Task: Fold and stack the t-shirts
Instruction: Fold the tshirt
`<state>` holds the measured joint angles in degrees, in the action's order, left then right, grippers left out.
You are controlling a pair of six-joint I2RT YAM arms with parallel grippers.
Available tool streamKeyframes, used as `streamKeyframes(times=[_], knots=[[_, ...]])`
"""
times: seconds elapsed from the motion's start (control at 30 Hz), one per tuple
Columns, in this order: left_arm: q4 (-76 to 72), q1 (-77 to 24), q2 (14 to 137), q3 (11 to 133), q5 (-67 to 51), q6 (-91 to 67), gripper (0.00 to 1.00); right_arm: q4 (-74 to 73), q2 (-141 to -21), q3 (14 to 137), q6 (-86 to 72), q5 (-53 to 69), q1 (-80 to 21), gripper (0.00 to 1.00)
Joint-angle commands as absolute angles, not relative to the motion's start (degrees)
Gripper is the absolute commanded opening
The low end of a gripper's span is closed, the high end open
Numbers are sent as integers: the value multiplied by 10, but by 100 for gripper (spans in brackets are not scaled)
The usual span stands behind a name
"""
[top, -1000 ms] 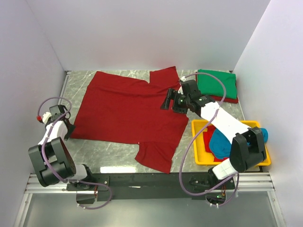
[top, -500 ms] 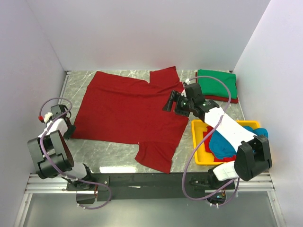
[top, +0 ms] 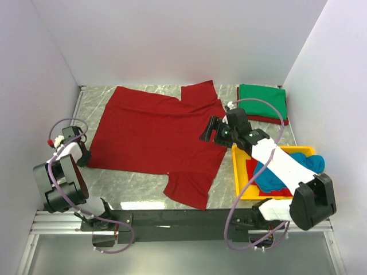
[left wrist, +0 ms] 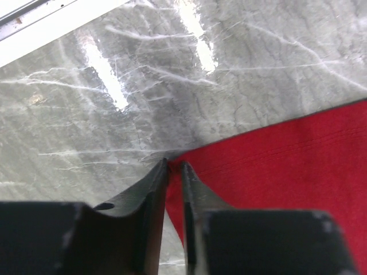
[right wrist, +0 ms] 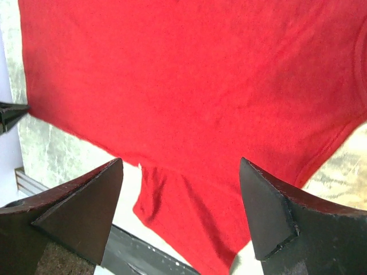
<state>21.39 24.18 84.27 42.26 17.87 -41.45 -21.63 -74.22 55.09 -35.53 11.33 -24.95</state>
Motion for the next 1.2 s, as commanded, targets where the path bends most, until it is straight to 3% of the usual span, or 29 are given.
streamKeyframes(times=[0.0, 0.2, 0.37, 0.63, 0.77, 1.17], knots=[[210, 243, 853, 437, 180, -410, 19, -220, -700, 537, -353, 91, -272, 88], [211, 239, 862, 439, 172, -408, 1, -276, -654, 505, -340, 62, -339, 87], [210, 235, 854, 438, 166, -406, 1, -322, -598, 449, -367, 54, -404, 84], [207, 226, 842, 437, 160, -404, 1, -370, -512, 371, -480, 47, -525, 65], [210, 221, 838, 436, 163, -404, 1, -357, -519, 351, -541, 40, -603, 59], [209, 212, 841, 435, 159, -404, 1, -343, -626, 333, -671, 11, -721, 55]])
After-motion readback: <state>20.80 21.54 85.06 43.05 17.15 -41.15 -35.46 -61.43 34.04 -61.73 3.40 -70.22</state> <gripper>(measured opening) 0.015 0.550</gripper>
